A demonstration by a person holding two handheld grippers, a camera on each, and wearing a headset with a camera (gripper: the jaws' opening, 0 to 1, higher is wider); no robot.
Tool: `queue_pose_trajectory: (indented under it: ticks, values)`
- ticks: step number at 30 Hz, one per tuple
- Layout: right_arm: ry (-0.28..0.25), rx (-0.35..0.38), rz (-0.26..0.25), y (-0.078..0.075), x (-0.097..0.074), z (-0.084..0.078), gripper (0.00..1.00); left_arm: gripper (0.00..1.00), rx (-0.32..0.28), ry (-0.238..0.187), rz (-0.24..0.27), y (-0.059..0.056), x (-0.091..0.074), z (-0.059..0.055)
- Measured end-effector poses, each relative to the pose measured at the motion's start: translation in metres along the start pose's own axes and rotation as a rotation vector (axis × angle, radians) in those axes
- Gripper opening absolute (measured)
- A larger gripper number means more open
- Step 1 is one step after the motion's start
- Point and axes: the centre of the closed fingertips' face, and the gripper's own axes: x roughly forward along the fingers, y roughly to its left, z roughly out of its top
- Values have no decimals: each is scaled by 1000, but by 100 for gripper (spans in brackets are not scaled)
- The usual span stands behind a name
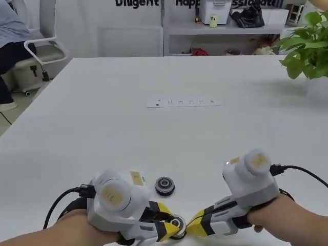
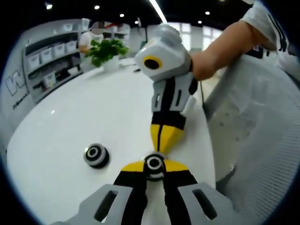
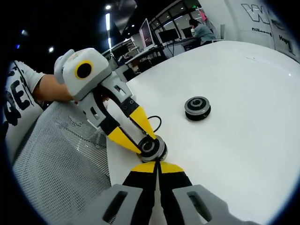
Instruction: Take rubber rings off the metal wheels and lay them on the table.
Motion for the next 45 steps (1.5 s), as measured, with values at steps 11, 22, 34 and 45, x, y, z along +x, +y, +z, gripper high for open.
queue_pose_trajectory:
  ticks: [11,22,34,45]
  values:
    - [-93,140,21,-3,-7,11,0,13,1,-2,1,0,0,0]
    - [-113,181,38,-2,-7,12,0,13,1,0,4,0,0,0]
    - [-127,220,57,0,-8,14,0,13,1,2,6,1,0,0]
    - [-127,217,69,5,-6,16,0,13,-3,3,6,0,0,0]
